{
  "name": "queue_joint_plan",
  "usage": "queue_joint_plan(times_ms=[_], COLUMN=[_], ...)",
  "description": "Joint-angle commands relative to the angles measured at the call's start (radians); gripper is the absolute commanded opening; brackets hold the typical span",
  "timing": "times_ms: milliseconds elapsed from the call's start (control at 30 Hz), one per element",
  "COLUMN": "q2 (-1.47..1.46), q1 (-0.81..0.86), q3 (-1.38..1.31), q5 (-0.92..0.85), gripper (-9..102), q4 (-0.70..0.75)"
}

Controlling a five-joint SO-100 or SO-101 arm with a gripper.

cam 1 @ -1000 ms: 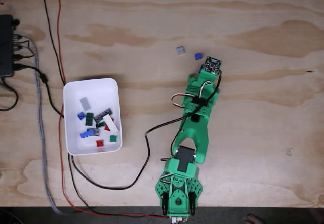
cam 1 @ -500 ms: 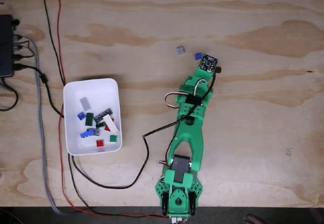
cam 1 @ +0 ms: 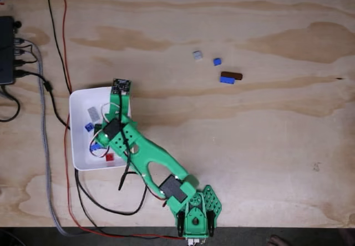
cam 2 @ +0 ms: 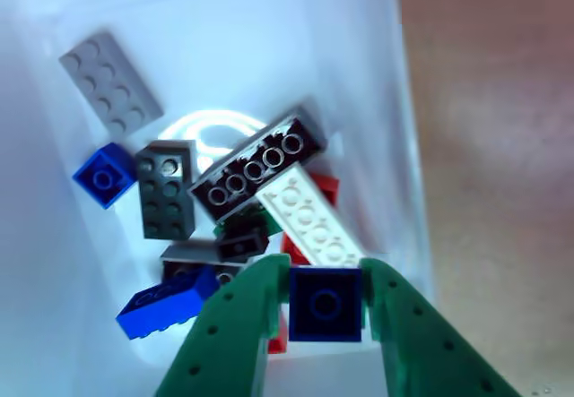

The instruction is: Put all lego bricks in the bin.

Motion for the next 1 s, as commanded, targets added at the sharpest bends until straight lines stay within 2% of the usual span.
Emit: queue_joint_plan(times_ms=[0, 67, 133, 267, 400, 500, 600, 700, 967], q2=[0.032, 0.072, 0.144, 0.331, 0.37, 0.242, 0.077, -0.067, -0.284], q1=[-0.034, 0.014, 0.112, 0.446, 0.838, 1.0, 1.052, 1.066, 1.085], q3=[-0.123, -0.141, -0.153, -0.117, 0.189, 0.285, 0.235, 0.098, -0.212], q5=[0.043, 0.034, 0.028, -0.046, -0.181, -0.123, 0.009, 0.114, 0.181], gripper=[15, 30, 40, 39, 39, 39, 39, 37, 32], q4=[-0.012, 0.011, 0.021, 0.006, -0.221, -0.342, -0.364, -0.301, -0.178])
